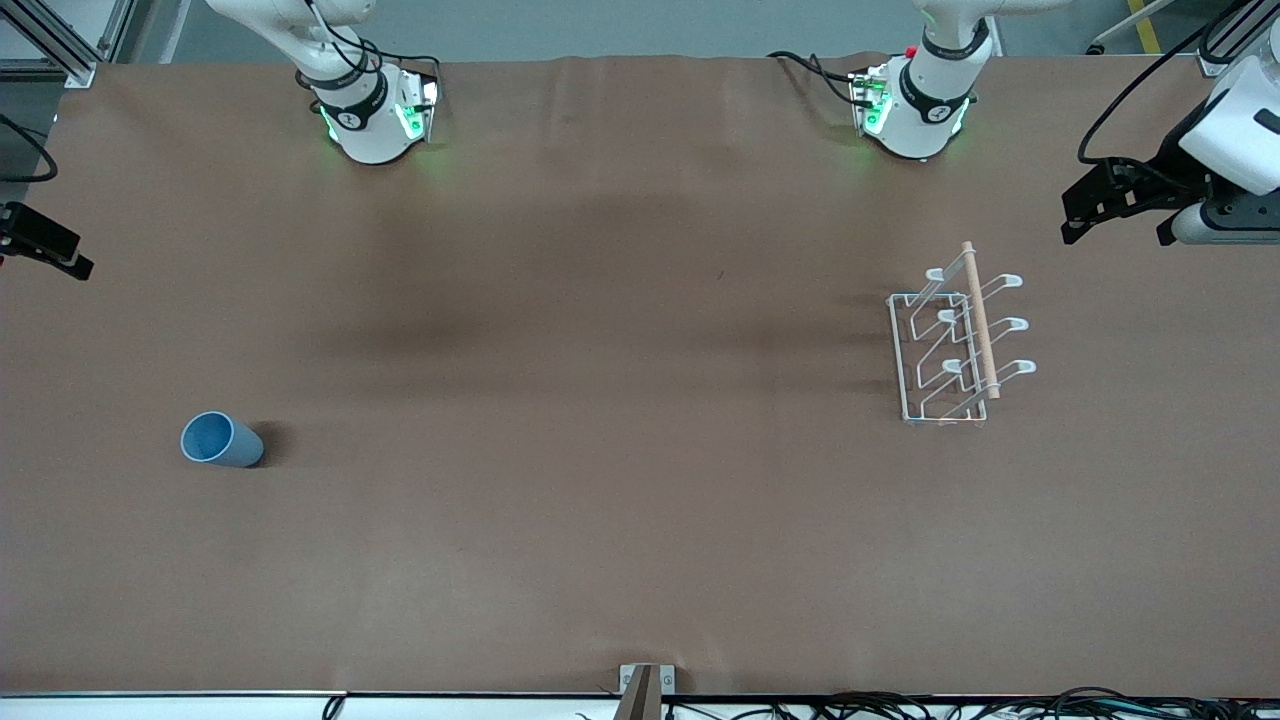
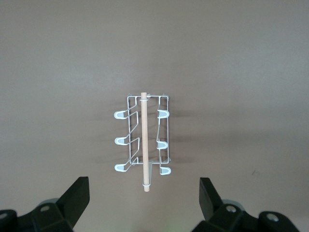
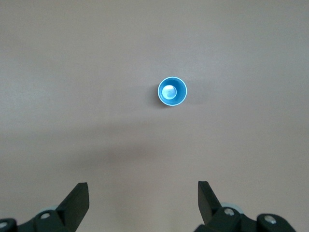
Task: Hang cup on cup holder
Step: 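Move the right gripper toward the light blue cup, then lower the right gripper over the blue cup rim and grasp it, then lift the blue cup with the right gripper while the left gripper reaches over, then grasp the cup base with the left gripper beside the right gripper, then open the right gripper and pull it back from the cup, then carry the cup with the left gripper to the wire rack hook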
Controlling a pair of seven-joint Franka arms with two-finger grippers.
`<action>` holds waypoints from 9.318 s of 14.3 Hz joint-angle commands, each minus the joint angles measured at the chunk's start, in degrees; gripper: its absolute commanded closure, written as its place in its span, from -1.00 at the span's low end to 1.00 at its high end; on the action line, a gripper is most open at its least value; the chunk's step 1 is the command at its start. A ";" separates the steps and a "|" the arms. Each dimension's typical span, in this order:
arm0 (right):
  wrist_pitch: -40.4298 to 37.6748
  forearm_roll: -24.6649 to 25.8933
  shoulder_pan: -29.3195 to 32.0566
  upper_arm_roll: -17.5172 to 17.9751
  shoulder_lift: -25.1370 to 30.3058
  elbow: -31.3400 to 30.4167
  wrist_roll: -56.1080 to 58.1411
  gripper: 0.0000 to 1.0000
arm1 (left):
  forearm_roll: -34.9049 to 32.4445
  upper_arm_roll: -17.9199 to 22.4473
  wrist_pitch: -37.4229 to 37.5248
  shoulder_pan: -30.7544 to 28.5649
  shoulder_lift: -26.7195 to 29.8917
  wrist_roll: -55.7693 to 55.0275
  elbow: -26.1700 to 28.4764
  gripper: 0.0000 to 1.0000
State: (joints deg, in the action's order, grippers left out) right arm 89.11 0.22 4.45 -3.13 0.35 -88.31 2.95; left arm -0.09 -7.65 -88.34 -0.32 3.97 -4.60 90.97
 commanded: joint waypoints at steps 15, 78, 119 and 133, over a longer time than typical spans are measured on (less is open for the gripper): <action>7.63 0.22 2.05 -0.21 -3.49 -3.52 0.56 -0.99 | 0.62 0.09 0.36 -0.83 -1.25 0.91 -2.47 -1.00; 22.25 -86.97 -18.60 13.76 -19.42 -11.09 5.84 0.96 | -3.60 -7.55 -23.89 31.43 -21.90 12.40 -17.06 -1.00; 13.72 -18.28 2.34 13.85 -10.91 -6.26 -9.69 -1.00 | -58.16 -6.85 7.46 17.71 -30.49 44.16 5.27 0.60; -1.75 -4.00 1.61 12.97 -5.10 7.10 -17.99 -1.00 | -63.98 -6.94 15.57 22.02 -40.79 28.53 5.09 -0.56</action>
State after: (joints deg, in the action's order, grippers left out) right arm 89.07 -4.85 5.33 9.36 -4.32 -82.94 -15.34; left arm -62.81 -14.50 -74.06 21.23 -36.43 26.27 96.72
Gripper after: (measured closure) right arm 0.000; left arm 0.233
